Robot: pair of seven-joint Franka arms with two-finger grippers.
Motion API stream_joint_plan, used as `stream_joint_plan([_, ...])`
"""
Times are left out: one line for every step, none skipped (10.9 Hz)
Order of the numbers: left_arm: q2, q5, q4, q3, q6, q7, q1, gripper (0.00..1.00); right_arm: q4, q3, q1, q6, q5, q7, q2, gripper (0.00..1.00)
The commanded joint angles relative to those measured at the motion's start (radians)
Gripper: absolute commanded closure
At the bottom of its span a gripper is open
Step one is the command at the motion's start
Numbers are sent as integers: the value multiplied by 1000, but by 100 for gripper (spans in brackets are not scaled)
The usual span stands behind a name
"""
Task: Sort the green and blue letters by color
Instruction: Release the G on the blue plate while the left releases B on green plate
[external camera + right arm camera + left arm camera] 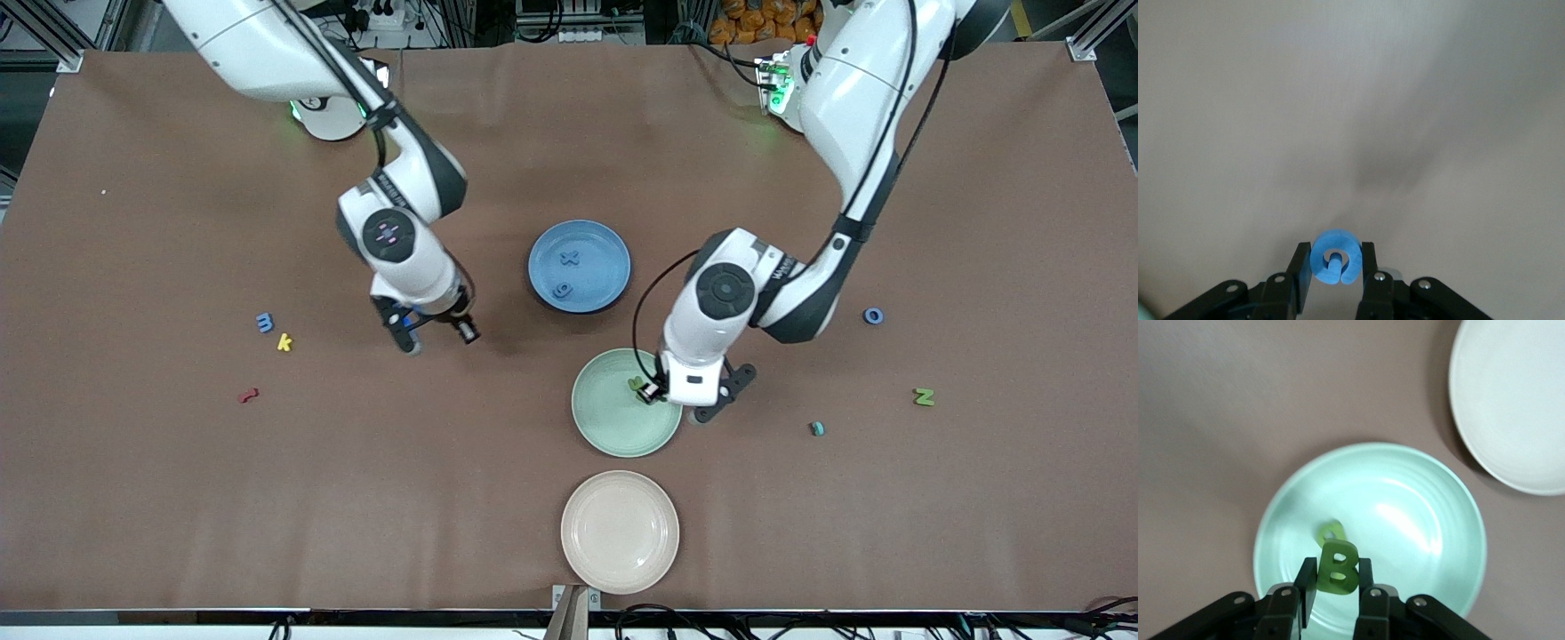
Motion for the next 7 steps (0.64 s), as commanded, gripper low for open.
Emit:
stream_joint_plan([11, -11, 27, 18, 40, -38, -55, 95, 47, 6, 119, -2, -3, 181, 4, 100])
stream_joint_plan([8, -10, 27, 18, 40, -51, -52, 11, 85, 6, 171, -3, -3, 253, 33, 100])
stream_joint_plan([2, -8, 30, 20, 40, -43, -48, 0, 124, 6, 215, -3, -6, 316, 61, 100])
stream_joint_plan([-10, -7, 28, 20, 40, -34, -29, 0, 145, 6, 244, -3, -9, 359, 76, 100])
stream_joint_plan([-15, -5, 24, 20, 32, -17, 4, 0, 158, 6, 262, -2, -12, 390, 95, 96])
stream_joint_plan([-18, -5, 21, 20, 20, 26, 27, 0, 174, 6, 276, 3, -14, 404, 119, 85])
stream_joint_plan([-25, -5, 19, 20, -21, 67, 58, 0, 182, 7, 278, 18, -14, 405, 133, 59])
